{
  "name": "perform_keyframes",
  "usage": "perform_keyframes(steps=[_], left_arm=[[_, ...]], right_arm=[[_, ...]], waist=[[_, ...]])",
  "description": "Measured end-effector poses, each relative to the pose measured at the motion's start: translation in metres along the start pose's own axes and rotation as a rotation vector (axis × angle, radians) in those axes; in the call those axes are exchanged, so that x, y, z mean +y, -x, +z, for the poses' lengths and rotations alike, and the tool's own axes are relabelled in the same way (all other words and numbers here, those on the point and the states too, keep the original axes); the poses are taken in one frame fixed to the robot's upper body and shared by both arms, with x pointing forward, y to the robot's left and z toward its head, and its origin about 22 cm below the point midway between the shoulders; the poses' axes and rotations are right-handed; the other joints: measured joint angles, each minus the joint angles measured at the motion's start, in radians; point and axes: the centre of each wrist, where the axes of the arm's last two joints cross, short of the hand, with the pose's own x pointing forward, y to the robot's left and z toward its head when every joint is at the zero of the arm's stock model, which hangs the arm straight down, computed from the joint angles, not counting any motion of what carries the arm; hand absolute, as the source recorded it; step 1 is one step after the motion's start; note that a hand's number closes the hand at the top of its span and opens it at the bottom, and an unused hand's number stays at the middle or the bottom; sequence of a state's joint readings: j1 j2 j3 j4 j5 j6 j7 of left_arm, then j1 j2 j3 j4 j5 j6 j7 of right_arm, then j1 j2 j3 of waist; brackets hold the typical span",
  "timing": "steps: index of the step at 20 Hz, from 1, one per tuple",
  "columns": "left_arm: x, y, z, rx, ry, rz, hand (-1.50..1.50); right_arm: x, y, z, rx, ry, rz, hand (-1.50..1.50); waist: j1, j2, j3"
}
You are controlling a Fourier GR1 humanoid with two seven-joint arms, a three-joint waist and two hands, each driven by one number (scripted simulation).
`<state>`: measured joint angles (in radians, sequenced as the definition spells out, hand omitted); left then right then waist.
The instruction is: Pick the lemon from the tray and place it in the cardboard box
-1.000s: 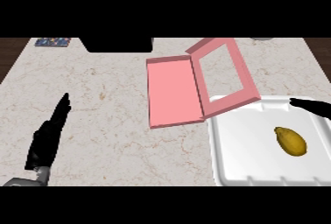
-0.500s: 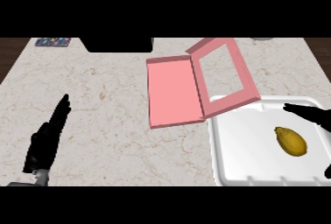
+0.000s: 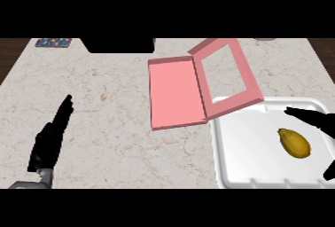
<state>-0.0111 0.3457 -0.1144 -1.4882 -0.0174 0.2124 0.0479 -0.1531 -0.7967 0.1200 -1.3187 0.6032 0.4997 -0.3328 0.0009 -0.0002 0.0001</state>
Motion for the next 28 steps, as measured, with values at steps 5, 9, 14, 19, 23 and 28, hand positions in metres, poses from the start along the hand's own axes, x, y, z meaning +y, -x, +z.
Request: perform_keyframes(steps=[5, 9, 14, 19, 23, 28], left_arm=[[0.006, -0.008, 0.0, -0.001, -0.003, -0.001, 0.0], [0.003, -0.008, 0.003, 0.0, -0.001, -0.007, 0.0], [0.001, -0.013, 0.006, -0.001, 0.002, -0.001, 0.0], [0.004, -0.014, -0.003, 0.001, 0.002, -0.001, 0.0], [0.005, -0.013, 0.003, 0.003, 0.004, 0.001, 0.0], [0.0, -0.013, 0.002, 0.007, 0.004, 0.0, 0.0]], right_arm=[[0.002, -0.004, -0.002, 0.002, 0.007, -0.004, -1.5], [0.015, -0.003, -0.004, -0.001, 0.005, -0.01, -1.5], [0.016, 0.005, -0.012, -0.001, 0.002, -0.017, -1.5], [0.025, 0.0, -0.024, 0.003, -0.008, -0.004, -1.5], [0.034, -0.002, -0.028, 0.012, -0.022, 0.02, -1.5], [0.037, 0.003, -0.026, 0.001, -0.048, -0.003, 1.5]], waist=[[0.0, 0.0, 0.0], [0.0, 0.0, 0.0], [0.002, 0.0, 0.0], [0.001, 0.0, 0.0], [0.002, 0.0, 0.0], [0.001, 0.0, 0.0]])
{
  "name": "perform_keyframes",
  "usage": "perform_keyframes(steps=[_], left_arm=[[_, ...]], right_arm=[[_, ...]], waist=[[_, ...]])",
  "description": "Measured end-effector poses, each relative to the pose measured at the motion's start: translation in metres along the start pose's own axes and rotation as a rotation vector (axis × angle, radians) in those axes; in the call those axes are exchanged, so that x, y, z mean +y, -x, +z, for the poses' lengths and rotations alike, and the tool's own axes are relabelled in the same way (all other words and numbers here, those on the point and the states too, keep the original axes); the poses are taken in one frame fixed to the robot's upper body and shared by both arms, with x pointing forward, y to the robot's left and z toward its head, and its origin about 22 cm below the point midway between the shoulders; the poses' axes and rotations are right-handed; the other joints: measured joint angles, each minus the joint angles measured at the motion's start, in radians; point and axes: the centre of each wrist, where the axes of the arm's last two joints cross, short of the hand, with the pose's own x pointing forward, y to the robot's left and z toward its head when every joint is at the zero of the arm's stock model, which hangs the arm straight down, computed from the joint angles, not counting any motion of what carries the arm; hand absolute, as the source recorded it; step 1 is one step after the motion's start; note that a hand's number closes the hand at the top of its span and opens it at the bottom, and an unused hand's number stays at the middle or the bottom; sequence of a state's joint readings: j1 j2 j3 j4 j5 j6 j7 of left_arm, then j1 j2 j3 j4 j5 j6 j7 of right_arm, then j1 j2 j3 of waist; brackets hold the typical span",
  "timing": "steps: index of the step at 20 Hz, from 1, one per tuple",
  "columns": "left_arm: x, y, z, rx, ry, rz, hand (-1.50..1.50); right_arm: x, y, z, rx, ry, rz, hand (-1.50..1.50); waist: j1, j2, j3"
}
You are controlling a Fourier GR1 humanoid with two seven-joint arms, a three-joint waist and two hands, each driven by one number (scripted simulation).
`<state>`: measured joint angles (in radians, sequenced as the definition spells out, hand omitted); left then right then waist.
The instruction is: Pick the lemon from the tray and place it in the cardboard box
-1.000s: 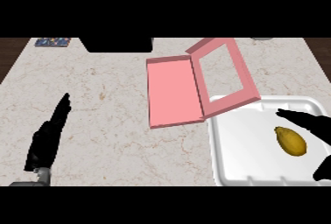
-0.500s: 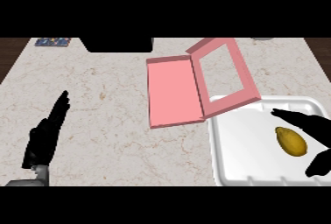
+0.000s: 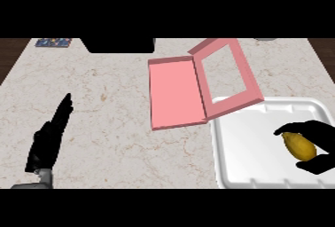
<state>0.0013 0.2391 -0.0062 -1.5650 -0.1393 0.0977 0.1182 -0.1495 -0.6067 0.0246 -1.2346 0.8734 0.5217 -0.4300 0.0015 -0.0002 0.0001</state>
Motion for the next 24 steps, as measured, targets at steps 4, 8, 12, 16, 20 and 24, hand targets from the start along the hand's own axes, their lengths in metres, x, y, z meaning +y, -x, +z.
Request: perform_keyframes(steps=[4, 8, 12, 16, 20, 24], left_arm=[[0.002, 0.004, -0.002, 0.004, -0.007, 0.004, 0.0], [-0.005, 0.008, 0.002, 0.003, -0.002, 0.005, 0.0], [-0.003, 0.011, 0.005, -0.003, -0.004, -0.003, 0.0], [0.003, 0.014, 0.005, 0.016, -0.024, -0.005, 0.0], [0.008, 0.016, 0.009, 0.034, -0.045, -0.008, 0.0], [0.016, 0.014, 0.011, 0.032, -0.049, -0.011, 0.0]], right_arm=[[0.006, -0.001, -0.001, -0.01, 0.089, 0.052, 1.5], [-0.002, -0.006, -0.002, -0.02, 0.19, 0.1, 1.5], [-0.005, -0.007, -0.006, -0.013, 0.276, 0.103, 1.5], [0.016, -0.02, -0.012, 0.246, 0.38, 0.027, 1.5], [0.037, -0.039, -0.013, 0.514, 0.488, -0.05, 1.5], [0.044, -0.085, -0.013, 0.682, 0.598, -0.069, 1.5]], waist=[[-0.001, 0.0, 0.0], [-0.001, 0.0, 0.0], [0.0, -0.001, 0.0], [-0.027, -0.009, -0.003], [-0.056, -0.021, -0.008], [-0.052, -0.021, -0.007]])
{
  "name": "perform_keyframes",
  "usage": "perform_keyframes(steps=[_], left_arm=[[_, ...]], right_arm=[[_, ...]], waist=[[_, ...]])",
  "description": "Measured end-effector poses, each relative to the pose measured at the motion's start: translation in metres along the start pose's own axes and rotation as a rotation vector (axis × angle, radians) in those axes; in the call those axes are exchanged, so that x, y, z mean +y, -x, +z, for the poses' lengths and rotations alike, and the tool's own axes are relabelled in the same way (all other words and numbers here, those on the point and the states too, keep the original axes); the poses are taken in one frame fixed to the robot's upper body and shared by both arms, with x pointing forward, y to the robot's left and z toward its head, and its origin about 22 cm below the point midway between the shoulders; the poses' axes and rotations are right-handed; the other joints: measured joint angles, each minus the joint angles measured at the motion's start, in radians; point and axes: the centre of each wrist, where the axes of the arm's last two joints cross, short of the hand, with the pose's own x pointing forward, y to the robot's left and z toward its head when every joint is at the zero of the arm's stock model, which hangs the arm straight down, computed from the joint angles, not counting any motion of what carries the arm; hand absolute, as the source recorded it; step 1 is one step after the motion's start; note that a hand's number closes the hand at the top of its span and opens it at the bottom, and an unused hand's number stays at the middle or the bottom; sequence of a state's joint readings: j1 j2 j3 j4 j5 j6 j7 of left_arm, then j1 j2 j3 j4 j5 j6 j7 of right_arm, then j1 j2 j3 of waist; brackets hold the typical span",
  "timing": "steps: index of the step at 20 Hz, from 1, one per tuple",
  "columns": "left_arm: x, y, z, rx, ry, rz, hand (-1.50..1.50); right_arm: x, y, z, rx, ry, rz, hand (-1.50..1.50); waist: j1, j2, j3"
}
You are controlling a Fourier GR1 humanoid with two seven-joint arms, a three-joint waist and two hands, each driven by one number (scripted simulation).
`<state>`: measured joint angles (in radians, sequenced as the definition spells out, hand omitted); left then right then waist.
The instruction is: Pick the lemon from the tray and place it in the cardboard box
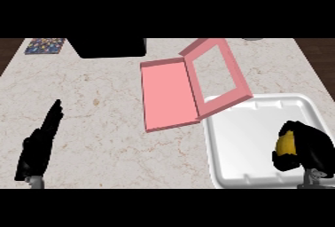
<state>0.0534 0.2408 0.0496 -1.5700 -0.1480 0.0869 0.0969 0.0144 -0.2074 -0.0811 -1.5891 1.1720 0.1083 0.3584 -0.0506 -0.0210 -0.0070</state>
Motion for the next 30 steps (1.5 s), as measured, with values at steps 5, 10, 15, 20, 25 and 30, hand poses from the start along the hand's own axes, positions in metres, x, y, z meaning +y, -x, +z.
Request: perform_keyframes(steps=[5, 10, 15, 20, 25, 30], left_arm=[[-0.003, -0.006, -0.001, -0.011, 0.015, 0.003, 0.0], [-0.011, -0.006, -0.002, -0.017, 0.031, 0.01, 0.0], [-0.011, -0.009, -0.008, -0.033, 0.04, 0.014, 0.0], [-0.015, -0.009, -0.01, -0.036, 0.05, 0.008, 0.0], [-0.018, -0.007, -0.009, -0.041, 0.059, 0.01, 0.0], [-0.023, -0.008, -0.009, -0.042, 0.063, 0.011, 0.0]], right_arm=[[-0.03, -0.055, 0.05, 0.043, 0.131, -0.104, 1.5], [-0.075, -0.097, 0.089, -0.091, 0.274, -0.304, 1.5], [-0.107, -0.135, 0.117, -0.207, 0.337, -0.421, 1.5], [-0.132, -0.178, 0.116, -0.274, 0.361, -0.461, 1.5], [-0.15, -0.221, 0.094, -0.296, 0.343, -0.46, 1.5], [-0.159, -0.257, 0.059, -0.267, 0.299, -0.446, 1.5]], waist=[[0.016, 0.006, 0.003], [0.035, 0.011, 0.005], [0.051, 0.017, 0.005], [0.059, 0.02, 0.006], [0.065, 0.022, 0.006], [0.07, 0.024, 0.006]])
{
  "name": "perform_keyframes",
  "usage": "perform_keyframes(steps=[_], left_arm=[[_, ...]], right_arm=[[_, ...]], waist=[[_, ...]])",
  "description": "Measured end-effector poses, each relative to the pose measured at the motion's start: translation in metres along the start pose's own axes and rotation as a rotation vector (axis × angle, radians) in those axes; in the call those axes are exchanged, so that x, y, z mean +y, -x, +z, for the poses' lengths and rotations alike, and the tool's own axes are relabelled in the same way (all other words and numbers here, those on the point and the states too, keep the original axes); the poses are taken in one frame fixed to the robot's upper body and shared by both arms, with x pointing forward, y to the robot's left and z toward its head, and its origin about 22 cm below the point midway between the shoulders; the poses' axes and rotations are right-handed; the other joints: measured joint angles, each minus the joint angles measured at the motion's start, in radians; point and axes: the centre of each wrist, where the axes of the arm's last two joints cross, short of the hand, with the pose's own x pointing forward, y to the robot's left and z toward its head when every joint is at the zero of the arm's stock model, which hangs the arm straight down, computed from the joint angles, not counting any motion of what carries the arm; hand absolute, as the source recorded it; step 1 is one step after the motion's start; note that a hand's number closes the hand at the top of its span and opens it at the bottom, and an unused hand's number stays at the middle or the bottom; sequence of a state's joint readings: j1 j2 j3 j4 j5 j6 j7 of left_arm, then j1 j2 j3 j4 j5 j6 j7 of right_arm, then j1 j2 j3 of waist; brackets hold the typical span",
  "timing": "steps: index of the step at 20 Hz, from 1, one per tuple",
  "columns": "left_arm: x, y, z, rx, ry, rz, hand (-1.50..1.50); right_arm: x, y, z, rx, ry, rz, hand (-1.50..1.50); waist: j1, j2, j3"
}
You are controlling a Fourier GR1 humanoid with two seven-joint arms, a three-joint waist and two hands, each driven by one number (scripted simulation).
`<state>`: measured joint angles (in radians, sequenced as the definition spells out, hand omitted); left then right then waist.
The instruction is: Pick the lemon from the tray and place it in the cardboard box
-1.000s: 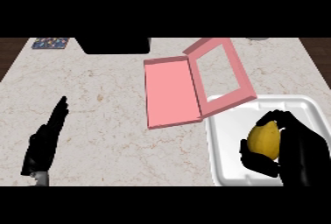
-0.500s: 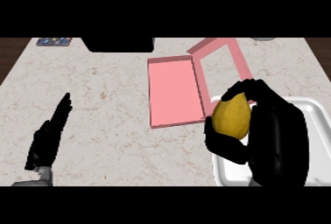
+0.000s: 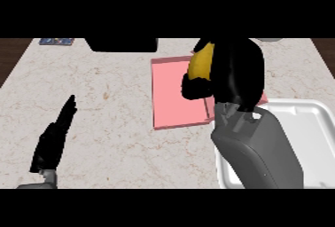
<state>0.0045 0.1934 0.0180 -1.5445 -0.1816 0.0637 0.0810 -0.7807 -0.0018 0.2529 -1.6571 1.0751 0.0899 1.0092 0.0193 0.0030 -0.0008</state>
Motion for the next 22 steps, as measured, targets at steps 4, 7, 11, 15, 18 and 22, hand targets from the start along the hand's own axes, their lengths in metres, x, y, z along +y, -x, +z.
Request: perform_keyframes(steps=[4, 7, 11, 15, 18, 22], left_arm=[[0.002, -0.004, -0.005, -0.001, -0.001, 0.0, 0.0], [0.009, -0.005, -0.01, -0.004, 0.001, 0.004, 0.0], [0.004, -0.009, -0.008, -0.011, 0.007, -0.001, 0.0], [0.002, -0.007, -0.008, -0.013, 0.014, -0.001, 0.0], [-0.004, -0.008, -0.01, -0.017, 0.018, -0.002, 0.0], [0.001, -0.007, -0.009, -0.02, 0.014, -0.007, 0.0]], right_arm=[[0.022, -0.006, -0.031, 0.037, -0.053, 0.01, 1.5], [0.042, -0.008, -0.051, 0.069, -0.084, 0.013, 1.5], [0.073, -0.005, -0.066, 0.118, -0.127, 0.033, 1.5], [0.095, 0.008, -0.082, 0.191, -0.151, 0.012, -1.5], [0.11, 0.015, -0.088, 0.218, -0.153, -0.008, -1.5], [0.125, 0.027, -0.093, 0.227, -0.133, -0.061, -1.5]], waist=[[0.001, 0.001, 0.0], [0.007, 0.004, 0.0], [0.014, 0.005, 0.0], [0.017, 0.007, 0.0], [0.019, 0.008, 0.0], [0.023, 0.009, 0.001]])
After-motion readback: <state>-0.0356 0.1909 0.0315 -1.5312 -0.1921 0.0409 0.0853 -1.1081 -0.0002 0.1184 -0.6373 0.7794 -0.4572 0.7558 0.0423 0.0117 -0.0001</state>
